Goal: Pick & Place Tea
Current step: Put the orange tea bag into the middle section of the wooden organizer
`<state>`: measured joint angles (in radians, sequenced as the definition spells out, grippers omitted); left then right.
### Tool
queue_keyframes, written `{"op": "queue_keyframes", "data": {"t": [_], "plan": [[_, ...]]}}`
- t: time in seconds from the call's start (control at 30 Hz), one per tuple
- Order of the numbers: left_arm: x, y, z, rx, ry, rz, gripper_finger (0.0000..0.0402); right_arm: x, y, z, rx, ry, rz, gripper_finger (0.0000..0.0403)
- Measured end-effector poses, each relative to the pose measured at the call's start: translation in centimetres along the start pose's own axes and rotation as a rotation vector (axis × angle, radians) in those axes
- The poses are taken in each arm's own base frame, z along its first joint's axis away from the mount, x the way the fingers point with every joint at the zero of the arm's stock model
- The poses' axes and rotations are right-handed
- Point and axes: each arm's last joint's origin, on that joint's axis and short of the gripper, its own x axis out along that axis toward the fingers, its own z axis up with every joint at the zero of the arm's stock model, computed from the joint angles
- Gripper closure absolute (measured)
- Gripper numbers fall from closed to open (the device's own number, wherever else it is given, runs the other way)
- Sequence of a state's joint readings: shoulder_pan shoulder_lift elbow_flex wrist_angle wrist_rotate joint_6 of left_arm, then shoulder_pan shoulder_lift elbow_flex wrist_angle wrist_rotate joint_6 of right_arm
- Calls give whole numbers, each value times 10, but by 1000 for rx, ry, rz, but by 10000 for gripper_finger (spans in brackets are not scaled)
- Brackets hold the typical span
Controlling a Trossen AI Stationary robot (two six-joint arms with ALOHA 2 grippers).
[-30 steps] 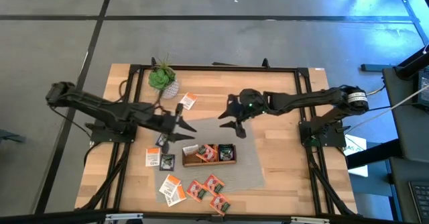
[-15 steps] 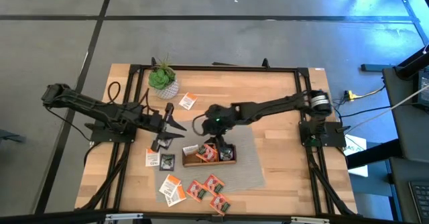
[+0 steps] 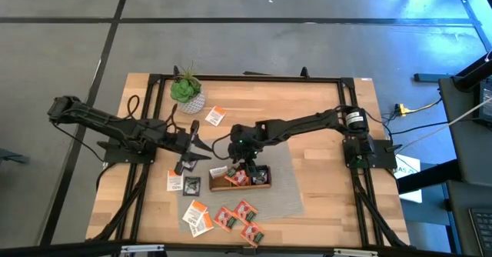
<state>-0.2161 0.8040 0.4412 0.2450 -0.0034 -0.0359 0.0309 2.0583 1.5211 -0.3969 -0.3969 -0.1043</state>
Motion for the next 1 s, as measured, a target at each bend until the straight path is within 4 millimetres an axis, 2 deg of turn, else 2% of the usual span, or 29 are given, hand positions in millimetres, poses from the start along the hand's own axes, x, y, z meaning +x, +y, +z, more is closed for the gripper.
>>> {"op": "queue_keyframes", "data": {"t": [0.33,1.0], "plan": [[0,0,-2,-30,23,1,294,0,3,0,48,-8,78,228],[0,0,-4,-30,40,2,291,-1,8,3,60,-19,83,228]]}}
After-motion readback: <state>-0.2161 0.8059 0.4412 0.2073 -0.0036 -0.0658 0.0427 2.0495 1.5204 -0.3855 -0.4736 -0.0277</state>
